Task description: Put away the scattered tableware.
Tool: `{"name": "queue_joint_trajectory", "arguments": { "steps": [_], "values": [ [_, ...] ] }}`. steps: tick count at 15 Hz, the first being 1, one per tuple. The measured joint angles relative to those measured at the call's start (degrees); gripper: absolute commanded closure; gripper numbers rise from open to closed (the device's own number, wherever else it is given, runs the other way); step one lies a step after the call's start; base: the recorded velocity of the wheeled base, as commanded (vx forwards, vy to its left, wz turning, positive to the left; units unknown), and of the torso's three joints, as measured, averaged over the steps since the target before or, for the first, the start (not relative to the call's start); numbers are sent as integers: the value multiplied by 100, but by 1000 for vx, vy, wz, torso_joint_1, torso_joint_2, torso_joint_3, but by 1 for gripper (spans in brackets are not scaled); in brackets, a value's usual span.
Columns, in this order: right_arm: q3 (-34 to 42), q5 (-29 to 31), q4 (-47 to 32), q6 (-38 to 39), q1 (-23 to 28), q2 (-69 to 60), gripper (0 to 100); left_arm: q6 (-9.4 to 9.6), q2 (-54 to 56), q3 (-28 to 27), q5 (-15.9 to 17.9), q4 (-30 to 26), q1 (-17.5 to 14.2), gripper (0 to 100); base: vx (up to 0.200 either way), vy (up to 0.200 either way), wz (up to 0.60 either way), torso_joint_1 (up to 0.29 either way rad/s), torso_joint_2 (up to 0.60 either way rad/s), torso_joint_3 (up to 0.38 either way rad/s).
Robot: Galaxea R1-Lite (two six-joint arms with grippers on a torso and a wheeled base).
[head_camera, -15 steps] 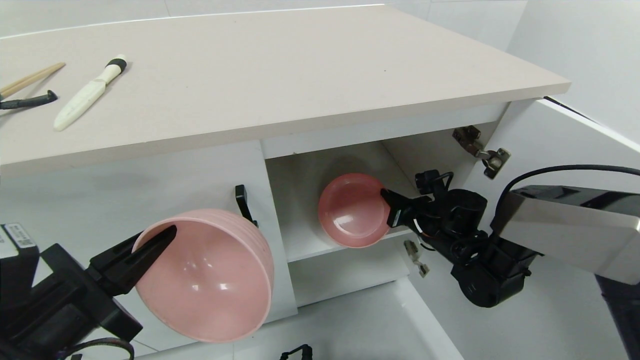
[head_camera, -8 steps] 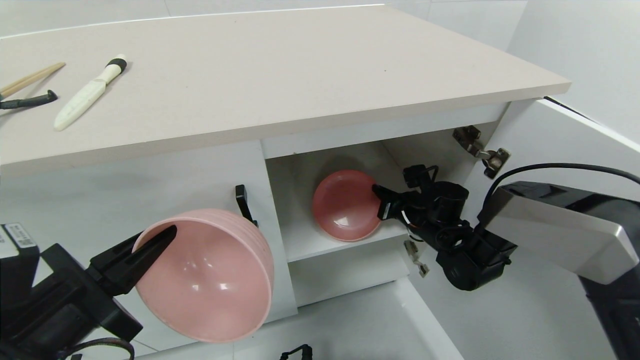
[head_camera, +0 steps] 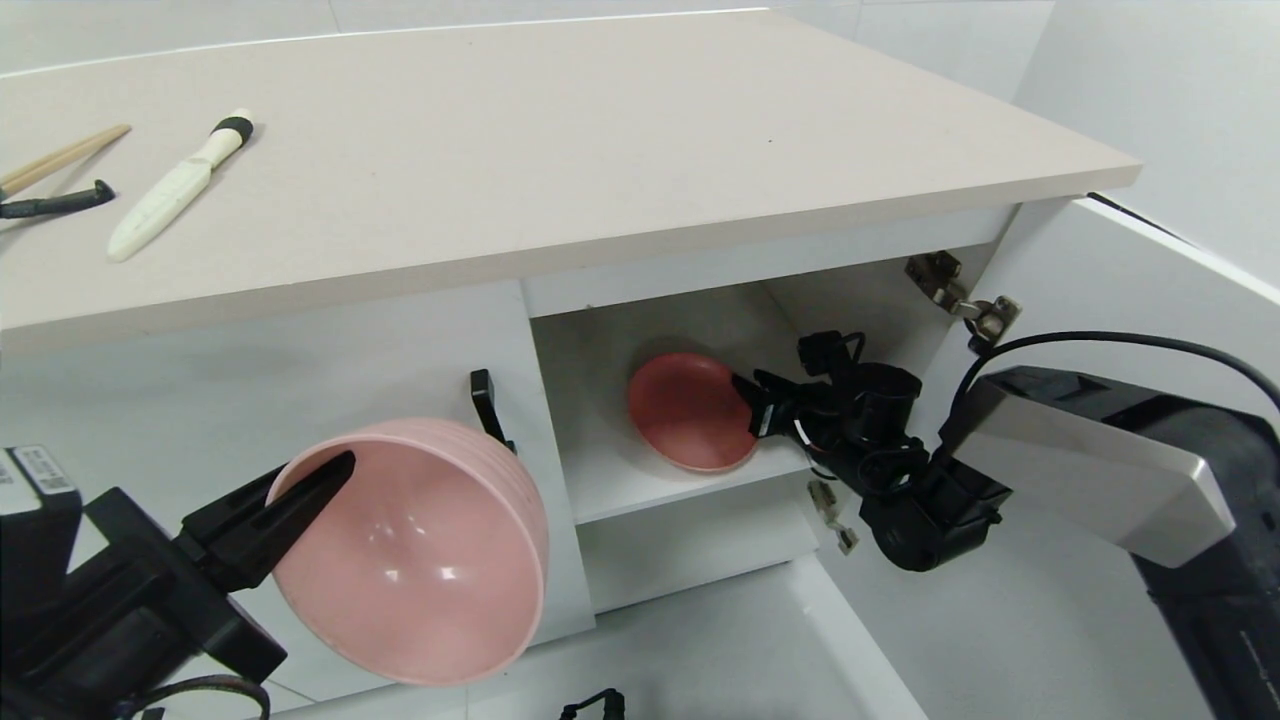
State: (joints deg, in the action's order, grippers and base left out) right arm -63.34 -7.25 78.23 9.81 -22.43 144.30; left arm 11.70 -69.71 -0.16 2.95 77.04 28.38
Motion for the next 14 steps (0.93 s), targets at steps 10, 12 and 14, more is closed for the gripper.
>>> {"name": "queue_joint_trajectory", "arguments": {
  "steps": [10,12,14],
  "values": [
    [1048,-32,928,-621,129,-588,0,33,-39,5,-30,-38,23,100,0,0,0,0,0,0],
    [1991,-35,1075,-746,77,-1172,0,52,-30,5,-33,-46,54,100,0,0,0,0,0,0],
    [2856,-35,1128,-834,0,-1851,0,80,-46,2,-38,-49,172,100,0,0,0,0,0,0]
  ]
}}
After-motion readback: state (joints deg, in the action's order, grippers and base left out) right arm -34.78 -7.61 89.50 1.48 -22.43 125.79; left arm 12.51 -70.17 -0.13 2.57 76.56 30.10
